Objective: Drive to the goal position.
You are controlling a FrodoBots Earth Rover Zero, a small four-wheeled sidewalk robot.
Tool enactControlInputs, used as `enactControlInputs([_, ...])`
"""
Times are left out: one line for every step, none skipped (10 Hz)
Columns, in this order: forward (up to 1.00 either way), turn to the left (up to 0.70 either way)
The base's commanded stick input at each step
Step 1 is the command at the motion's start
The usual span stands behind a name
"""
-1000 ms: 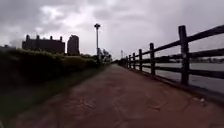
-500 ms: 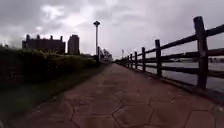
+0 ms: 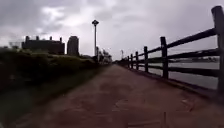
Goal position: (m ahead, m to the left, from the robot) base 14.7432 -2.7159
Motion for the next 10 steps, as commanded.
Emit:
enactControlInputs([1.00,0.00])
enactControlInputs([1.00,0.00])
enactControlInputs([1.00,0.00])
enactControlInputs([1.00,0.00])
enactControlInputs([1.00,0.00])
enactControlInputs([1.00,0.00])
enactControlInputs([1.00,0.00])
enactControlInputs([1.00,0.00])
enactControlInputs([1.00,0.00])
enactControlInputs([1.00,0.00])
